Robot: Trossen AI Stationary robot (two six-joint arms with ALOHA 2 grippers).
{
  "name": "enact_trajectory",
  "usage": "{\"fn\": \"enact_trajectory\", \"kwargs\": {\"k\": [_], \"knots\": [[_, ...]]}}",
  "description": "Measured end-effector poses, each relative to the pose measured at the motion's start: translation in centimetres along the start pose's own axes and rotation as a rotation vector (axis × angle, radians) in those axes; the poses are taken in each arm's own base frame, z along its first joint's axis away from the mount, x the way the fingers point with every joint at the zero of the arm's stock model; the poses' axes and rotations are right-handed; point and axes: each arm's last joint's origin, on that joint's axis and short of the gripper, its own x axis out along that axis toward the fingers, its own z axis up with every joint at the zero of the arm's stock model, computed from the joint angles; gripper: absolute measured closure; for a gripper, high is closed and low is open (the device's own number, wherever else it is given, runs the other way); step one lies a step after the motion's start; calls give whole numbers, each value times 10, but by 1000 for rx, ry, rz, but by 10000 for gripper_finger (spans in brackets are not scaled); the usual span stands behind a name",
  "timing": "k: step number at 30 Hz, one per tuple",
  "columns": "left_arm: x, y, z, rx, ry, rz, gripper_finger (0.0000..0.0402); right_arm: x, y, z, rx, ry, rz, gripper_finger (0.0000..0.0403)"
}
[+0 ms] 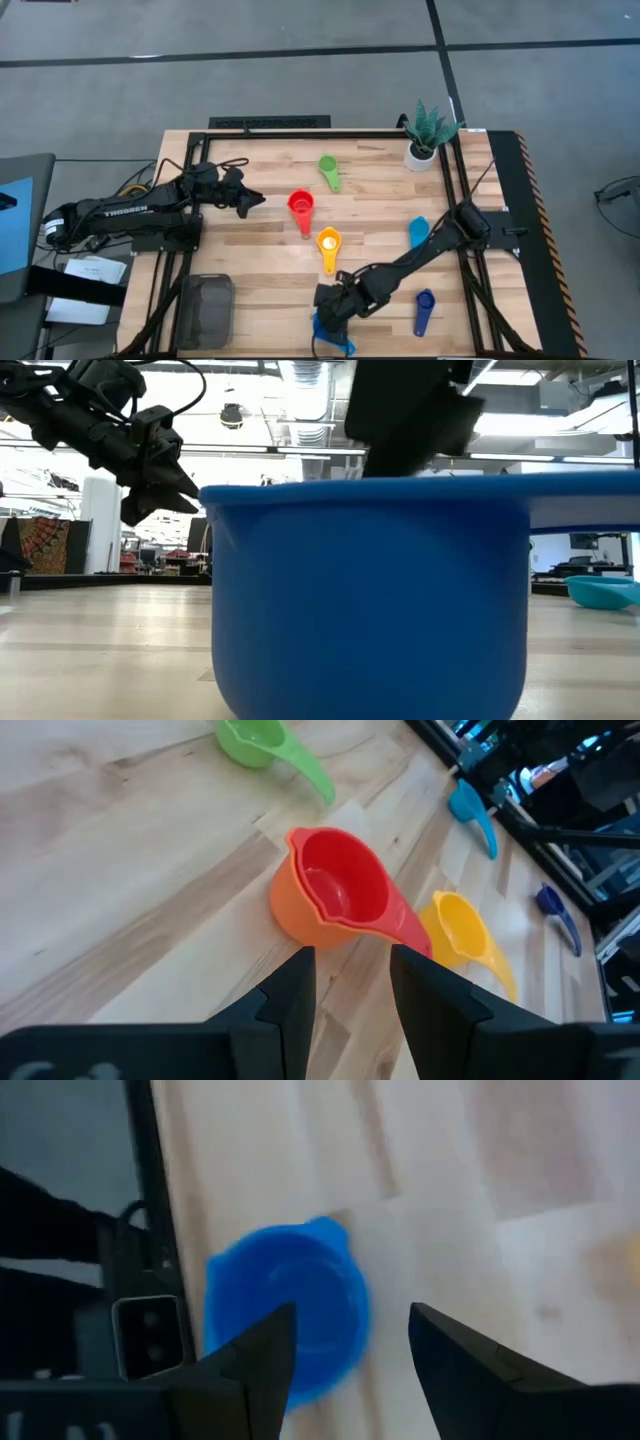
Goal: Nest measuring cups in basket
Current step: Stack the dark blue measuring cup on top of the red measuring cup
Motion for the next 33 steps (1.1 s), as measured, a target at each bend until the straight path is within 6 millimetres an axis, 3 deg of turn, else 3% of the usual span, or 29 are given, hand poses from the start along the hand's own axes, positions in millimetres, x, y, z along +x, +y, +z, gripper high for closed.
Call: {"fn": "enact_trajectory", "kwargs": {"k": [6, 11, 16, 24, 28, 33], "knots": [[0, 0, -1, -2, 5, 3, 283, 22, -5, -11, 9, 68, -59, 168], [0, 1, -3, -9, 27, 12, 283, 32, -10, -7, 23, 79, -43, 181], [0, 0, -5, -6, 41, 13, 283, 31, -16, -2, 34, 94, -41, 233], [0, 0, -5, -4, 41, 12, 283, 32, -27, 5, 23, 137, -23, 382], [0, 0, -5, -5, 40, 13, 283, 31, -34, 10, 18, 155, -16, 379], [0, 0, -5, -28, 40, 13, 283, 13, -45, 24, 25, 132, -27, 381]]}}
